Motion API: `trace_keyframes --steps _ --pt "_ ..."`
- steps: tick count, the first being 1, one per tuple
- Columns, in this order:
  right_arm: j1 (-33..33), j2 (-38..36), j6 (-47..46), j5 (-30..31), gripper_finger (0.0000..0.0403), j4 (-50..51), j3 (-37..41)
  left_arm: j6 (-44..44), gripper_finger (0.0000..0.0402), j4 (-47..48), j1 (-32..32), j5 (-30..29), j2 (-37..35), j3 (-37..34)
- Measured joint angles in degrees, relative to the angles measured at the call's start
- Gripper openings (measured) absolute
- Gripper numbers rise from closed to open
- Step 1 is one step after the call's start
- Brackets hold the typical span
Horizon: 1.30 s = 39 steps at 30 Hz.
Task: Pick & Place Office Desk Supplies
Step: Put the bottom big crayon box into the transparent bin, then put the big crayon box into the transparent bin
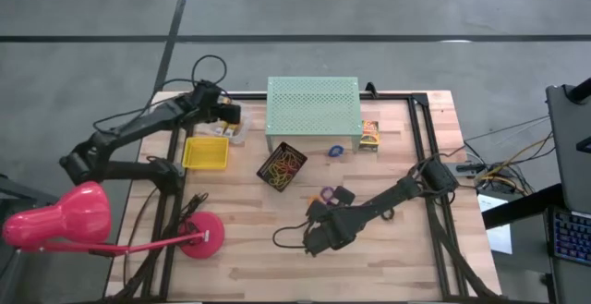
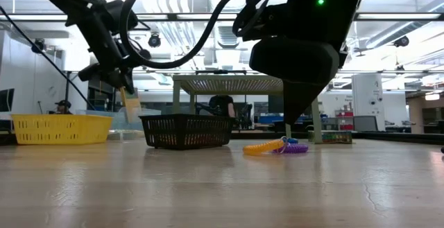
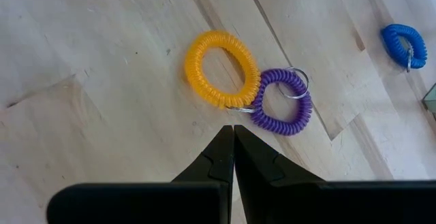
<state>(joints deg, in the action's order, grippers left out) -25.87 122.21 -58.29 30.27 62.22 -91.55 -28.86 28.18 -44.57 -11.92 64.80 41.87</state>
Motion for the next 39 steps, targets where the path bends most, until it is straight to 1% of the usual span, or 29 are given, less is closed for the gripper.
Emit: trace_keyframes --steps 5,12,23,39 --pt "0.00 0.00 0.01 0.01 0.0008 -0.07 0.00 -0.07 0.0076 -0.04 0.02 0.15 1.82 0.00" --pt "0.00 0.00 -0.01 0.08 0.0008 -0.33 0.00 2.52 0.0076 0.44 0.02 0.02 1.72 0.00" --pt "0.00 0.00 0.28 0.38 0.0008 -0.91 0.00 2.71 0.0078 0.53 0.06 0.00 1.72 0.00" --pt "0.00 0.00 0.45 0.38 0.0008 -1.12 0.00 2.49 0.0138 0.51 0.15 1.05 1.72 0.00"
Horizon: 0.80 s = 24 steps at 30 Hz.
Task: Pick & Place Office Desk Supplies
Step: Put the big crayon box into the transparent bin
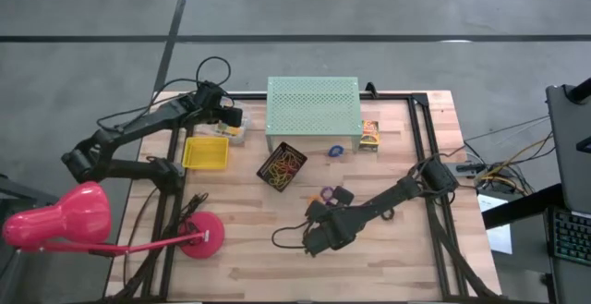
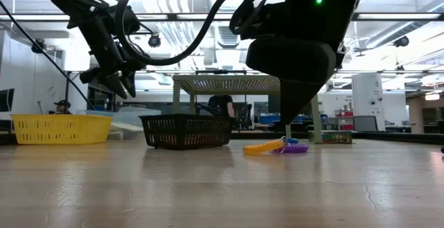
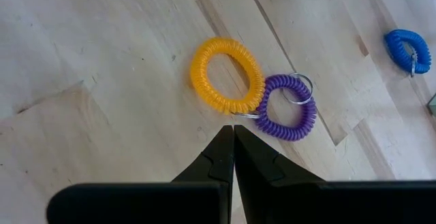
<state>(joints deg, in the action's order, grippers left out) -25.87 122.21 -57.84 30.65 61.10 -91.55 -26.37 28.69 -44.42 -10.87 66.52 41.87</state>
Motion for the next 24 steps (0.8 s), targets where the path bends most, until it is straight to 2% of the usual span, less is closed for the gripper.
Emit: trace_keyframes --steps 10,15,18,24 --pt "0.00 0.00 0.00 0.00 0.0008 0.00 0.00 -2.55 0.0151 -0.22 0.00 0.14 0.00 0.00" --pt "0.00 0.00 0.67 0.00 0.0008 0.02 0.00 3.30 0.0148 -2.85 0.01 0.93 -0.52 0.33" --pt "0.01 0.00 1.05 0.00 0.0008 0.00 0.00 3.90 0.0144 -3.20 0.37 3.75 -1.71 2.25" --pt "0.04 0.00 1.07 0.01 0.0008 -0.02 0.00 3.89 0.0133 -3.27 2.37 15.52 -6.65 8.32"
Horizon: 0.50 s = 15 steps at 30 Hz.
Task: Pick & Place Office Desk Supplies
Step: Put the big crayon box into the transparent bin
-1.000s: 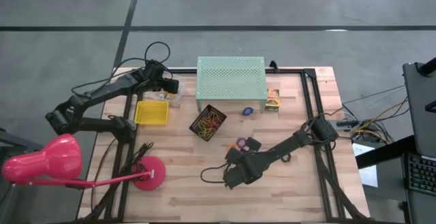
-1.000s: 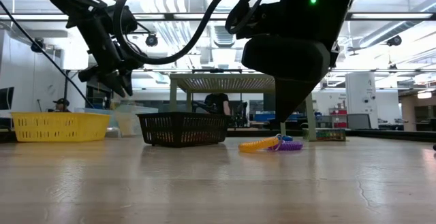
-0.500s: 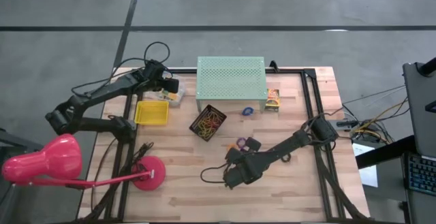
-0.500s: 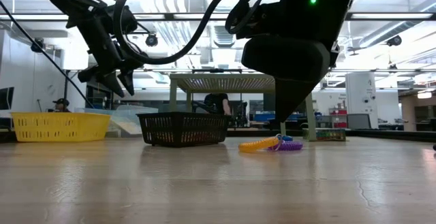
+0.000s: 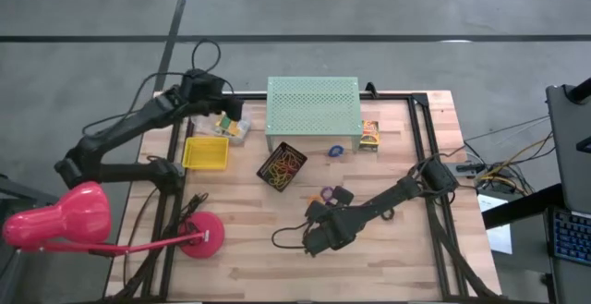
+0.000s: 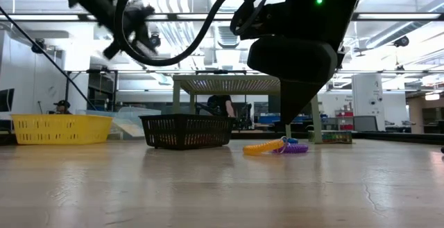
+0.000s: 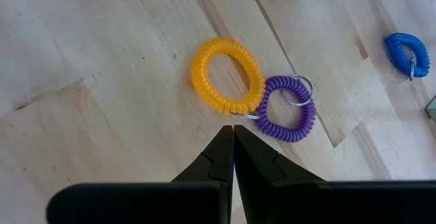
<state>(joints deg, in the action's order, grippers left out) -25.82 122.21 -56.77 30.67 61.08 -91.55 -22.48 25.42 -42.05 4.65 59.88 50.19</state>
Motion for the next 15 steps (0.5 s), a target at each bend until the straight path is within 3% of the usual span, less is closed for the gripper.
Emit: trace_keyframes --steps 7,15 --pt "-0.04 0.00 -0.02 0.01 0.0008 -0.02 0.00 -1.28 0.0120 -0.14 7.65 2.40 -9.26 3.63" --pt "-0.04 0.00 -0.03 0.13 0.0008 -0.10 0.00 -0.18 0.0119 -2.74 26.22 -0.70 -18.59 -0.34"
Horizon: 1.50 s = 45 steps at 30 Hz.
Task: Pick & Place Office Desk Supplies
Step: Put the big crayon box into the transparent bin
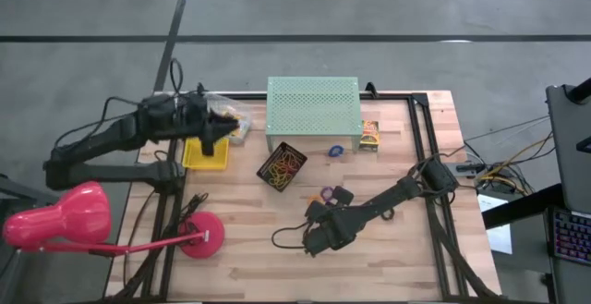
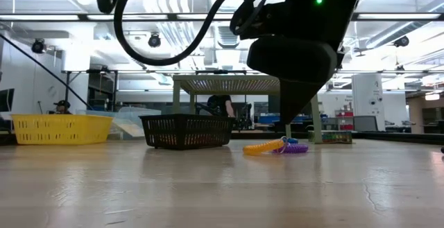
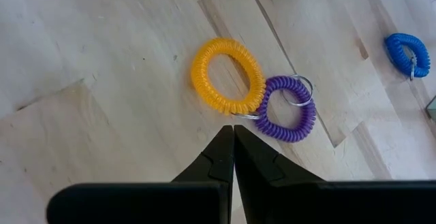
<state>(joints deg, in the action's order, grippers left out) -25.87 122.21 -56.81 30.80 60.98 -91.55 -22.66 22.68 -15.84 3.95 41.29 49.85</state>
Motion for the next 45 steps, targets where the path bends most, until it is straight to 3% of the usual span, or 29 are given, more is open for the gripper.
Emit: trace_keyframes --steps 9,12,15,18,24,31,36,41,45 --pt "0.07 -0.69 -3.49 2.05 0.0008 1.86 0.07 -0.04 0.0119 -7.20 24.64 -20.84 -1.53 -10.40" --pt "0.04 -2.63 -10.89 3.74 0.0008 7.98 0.04 -1.60 0.0119 -9.91 30.86 -27.35 -1.27 -14.05" --pt "-0.07 -4.86 -21.07 5.59 0.0008 16.76 0.13 -1.76 0.0119 -13.74 34.91 -29.86 -1.06 -17.30" --pt "-0.24 -7.85 -26.43 5.92 0.0008 21.97 0.83 -1.78 0.0119 -15.91 36.71 -29.92 -1.02 -19.53" --pt "-0.39 -18.26 -27.23 8.97 0.0008 22.12 5.65 -2.43 0.0119 -17.13 36.96 -29.95 -1.04 -21.79" --pt "-0.48 -34.19 -37.19 15.84 0.0008 20.86 19.50 -4.39 0.0119 -17.53 36.96 -29.92 -1.06 -22.01" --pt "-0.37 -43.85 -51.16 21.21 0.0008 17.96 32.43 -4.39 0.0119 -17.83 36.91 -29.94 -1.06 -21.99" --pt "-0.23 -49.73 -57.45 29.96 0.0008 13.53 40.78 -4.41 0.0119 -18.67 36.90 -29.93 -1.06 -21.99" --pt "1.72 -52.37 -64.85 32.26 0.0008 13.16 44.39 -4.39 0.0119 -18.82 36.90 -29.94 -1.06 -21.95"
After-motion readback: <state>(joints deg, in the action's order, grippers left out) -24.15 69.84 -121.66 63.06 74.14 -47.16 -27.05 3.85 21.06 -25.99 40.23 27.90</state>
